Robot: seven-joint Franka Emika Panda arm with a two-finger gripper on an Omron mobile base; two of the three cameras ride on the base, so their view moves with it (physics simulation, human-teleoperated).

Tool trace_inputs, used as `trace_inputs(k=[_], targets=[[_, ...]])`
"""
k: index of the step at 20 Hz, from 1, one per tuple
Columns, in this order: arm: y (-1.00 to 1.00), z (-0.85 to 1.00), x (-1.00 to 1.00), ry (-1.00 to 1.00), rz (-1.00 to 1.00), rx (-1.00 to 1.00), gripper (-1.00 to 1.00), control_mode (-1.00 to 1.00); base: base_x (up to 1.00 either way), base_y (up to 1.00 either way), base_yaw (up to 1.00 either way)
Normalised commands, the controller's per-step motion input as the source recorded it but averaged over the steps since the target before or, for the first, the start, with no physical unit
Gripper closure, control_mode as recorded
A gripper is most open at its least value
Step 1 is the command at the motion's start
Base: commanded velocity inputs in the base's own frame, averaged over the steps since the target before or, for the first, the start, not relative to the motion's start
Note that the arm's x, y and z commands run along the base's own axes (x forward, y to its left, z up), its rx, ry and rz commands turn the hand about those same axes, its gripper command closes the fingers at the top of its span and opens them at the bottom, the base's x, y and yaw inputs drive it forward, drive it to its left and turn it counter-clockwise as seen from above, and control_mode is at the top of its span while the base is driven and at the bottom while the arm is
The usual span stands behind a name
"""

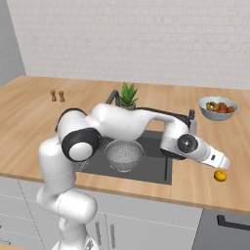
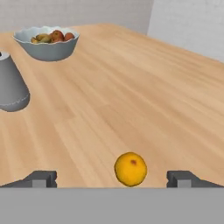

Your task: Put the colander in the sink, put the tangerine in the colander, and turn on the sink faucet and pour water over the colander.

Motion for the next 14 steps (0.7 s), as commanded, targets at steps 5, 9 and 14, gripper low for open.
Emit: trace_inputs(k=[5, 9, 14], targets=[[-0.23, 0.00, 0.01, 0.01, 0.09, 0.00, -1.00, -1.00, 0.00, 0.00, 0.00], [-0.22, 0.02, -0.11, 0.16, 0.24, 0.00, -1.00, -1.00, 0.00, 0.00, 0.00], [-0.25, 0.33, -0.10, 0.27, 0.22, -0.05, -1.00, -1.00, 0.00, 0.00, 0.00]])
